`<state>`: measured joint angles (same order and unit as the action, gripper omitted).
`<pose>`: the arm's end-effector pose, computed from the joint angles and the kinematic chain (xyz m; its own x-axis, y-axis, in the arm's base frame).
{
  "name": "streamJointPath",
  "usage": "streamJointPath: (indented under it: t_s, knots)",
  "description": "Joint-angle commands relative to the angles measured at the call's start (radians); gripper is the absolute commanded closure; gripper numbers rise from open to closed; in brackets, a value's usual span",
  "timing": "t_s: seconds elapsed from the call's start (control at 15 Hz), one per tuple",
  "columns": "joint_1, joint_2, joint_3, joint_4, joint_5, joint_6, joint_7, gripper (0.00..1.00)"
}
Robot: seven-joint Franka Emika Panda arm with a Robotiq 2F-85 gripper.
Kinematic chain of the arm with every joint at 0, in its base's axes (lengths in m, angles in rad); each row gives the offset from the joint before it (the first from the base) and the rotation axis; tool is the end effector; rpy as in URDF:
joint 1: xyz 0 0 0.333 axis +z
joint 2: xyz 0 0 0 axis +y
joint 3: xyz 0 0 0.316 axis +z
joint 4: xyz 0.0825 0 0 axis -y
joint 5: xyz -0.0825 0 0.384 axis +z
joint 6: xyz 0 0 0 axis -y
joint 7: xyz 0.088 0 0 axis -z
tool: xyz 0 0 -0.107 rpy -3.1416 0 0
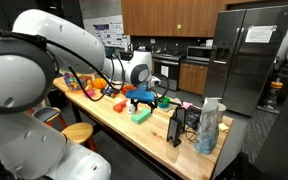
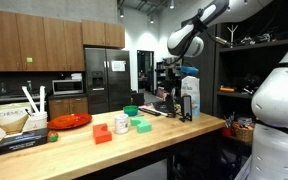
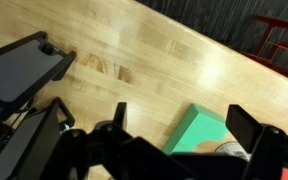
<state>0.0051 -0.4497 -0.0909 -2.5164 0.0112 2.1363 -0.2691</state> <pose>0.4078 -0.0352 0.4419 0.9801 0.1825 0.0783 0.1853 -0.9822 -0.0295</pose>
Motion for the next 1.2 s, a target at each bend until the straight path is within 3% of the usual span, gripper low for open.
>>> streamJointPath:
  t_s: [0.0, 0.07, 0.27, 0.47, 0.6, 0.73, 0.93, 1.13]
  knots:
    - [-0.004, -0.008, -0.008, 0.029, -0.042, -0.109, -0.061, 0.0]
    - [0.049, -0.026, 0.075, -0.105, -0.012, -0.018, 0.037, 0.0]
    - [0.117, 0.023, 0.138, -0.16, 0.024, 0.015, 0.062, 0.0]
    - [0.213, 0.108, 0.257, -0.226, 0.052, 0.149, 0.157, 0.0]
    - [0.247, 0.177, 0.353, -0.247, 0.003, 0.282, 0.289, 0.0]
    - [0.232, 0.207, 0.43, -0.247, -0.108, 0.363, 0.439, 0.0]
    - [0.194, 0.173, 0.485, -0.226, -0.285, 0.293, 0.642, 0.0]
    - [0.188, 0.084, 0.461, -0.215, -0.319, 0.189, 0.669, 0.0]
